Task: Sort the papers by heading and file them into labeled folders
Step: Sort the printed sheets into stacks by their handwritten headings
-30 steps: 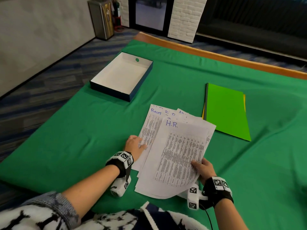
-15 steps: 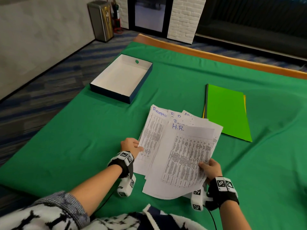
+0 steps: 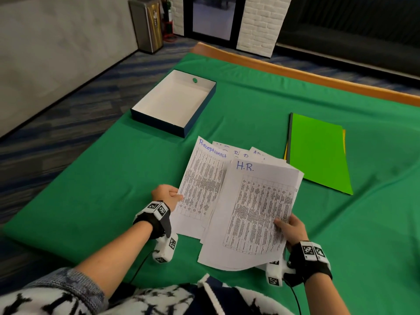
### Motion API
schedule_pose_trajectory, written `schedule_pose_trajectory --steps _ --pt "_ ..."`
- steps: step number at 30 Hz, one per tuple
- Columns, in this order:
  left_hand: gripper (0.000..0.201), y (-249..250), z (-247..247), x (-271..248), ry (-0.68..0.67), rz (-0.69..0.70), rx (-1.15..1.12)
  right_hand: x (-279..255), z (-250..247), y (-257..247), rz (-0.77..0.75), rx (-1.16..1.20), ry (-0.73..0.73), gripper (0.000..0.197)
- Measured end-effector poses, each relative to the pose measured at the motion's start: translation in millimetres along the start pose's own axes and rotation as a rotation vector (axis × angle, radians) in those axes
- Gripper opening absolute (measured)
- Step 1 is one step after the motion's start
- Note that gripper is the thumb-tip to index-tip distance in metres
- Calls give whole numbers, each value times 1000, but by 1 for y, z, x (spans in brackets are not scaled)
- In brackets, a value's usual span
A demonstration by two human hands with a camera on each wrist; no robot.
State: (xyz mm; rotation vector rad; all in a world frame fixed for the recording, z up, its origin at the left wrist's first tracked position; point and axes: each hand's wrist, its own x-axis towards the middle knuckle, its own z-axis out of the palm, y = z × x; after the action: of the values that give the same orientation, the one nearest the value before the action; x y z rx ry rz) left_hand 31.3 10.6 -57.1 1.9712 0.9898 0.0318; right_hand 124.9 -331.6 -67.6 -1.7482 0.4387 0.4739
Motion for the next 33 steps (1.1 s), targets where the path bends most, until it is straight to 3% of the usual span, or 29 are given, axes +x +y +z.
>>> schedule_pose_trajectory --steps 10,12,14,21,28,33 --pt "35 0 -7 1 -24 -3 73 7 5 1 28 -63 -27 14" --pt "28 0 -10 1 -5 18 63 6 5 0 30 -75 -38 11" --pt "12 -1 -13 2 48 66 40 6 4 0 30 -79 -41 11" --pt "20 10 -33 8 242 195 4 7 4 4 29 -84 -38 13" --pt "21 62 -58 -2 472 467 -182 4 4 2 31 -96 -43 14" --pt "21 90 -53 -5 360 452 -365 6 3 3 40 -96 -41 13"
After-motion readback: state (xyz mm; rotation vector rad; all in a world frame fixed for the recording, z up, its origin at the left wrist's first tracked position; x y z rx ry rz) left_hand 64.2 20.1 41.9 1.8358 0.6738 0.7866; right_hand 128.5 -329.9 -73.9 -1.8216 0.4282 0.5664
